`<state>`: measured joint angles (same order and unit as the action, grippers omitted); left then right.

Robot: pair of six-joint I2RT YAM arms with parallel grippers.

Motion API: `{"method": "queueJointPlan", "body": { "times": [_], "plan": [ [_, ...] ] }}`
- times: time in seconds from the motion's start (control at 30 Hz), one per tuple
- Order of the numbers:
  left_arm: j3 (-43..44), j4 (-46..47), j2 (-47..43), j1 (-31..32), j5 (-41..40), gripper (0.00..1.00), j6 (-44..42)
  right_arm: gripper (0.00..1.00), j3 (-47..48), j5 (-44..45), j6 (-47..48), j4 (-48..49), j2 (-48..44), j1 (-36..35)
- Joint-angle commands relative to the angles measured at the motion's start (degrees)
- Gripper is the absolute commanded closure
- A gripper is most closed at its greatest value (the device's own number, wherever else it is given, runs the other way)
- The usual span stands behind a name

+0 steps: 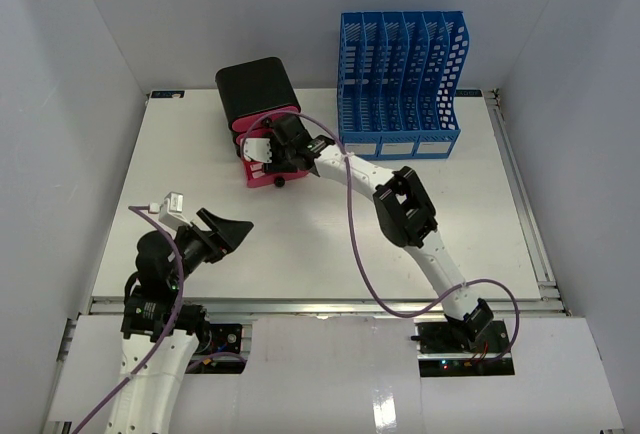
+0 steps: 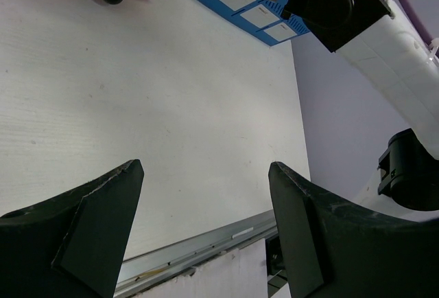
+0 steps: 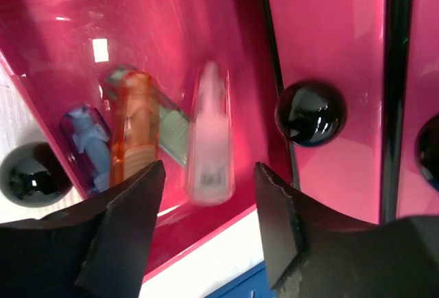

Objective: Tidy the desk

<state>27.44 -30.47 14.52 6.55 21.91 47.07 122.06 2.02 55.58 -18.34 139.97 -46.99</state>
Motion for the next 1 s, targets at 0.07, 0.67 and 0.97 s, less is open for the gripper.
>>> {"method": "queueJointPlan", "body": {
  "times": [0.07, 0.67, 0.97],
  "plan": [
    [-0.1, 1.1, -0.4, -0.1, 1.0, 0.15, -0.4, 0.37, -5.1, -1.0, -4.1, 5.2, -9.2, 0.4],
    [2.7, 1.1, -0.6, -0.1, 1.6, 0.15, -2.0, 0.90, -18.6, -43.5, 33.0, -24.4, -19.9, 4.4],
    [2.9, 1.7, -0.1, -0.1, 1.2, 0.15, -2.9, 0.92, -16.7, -30.2, 20.1, -12.4, -11.8, 1.4]
  ]
}}
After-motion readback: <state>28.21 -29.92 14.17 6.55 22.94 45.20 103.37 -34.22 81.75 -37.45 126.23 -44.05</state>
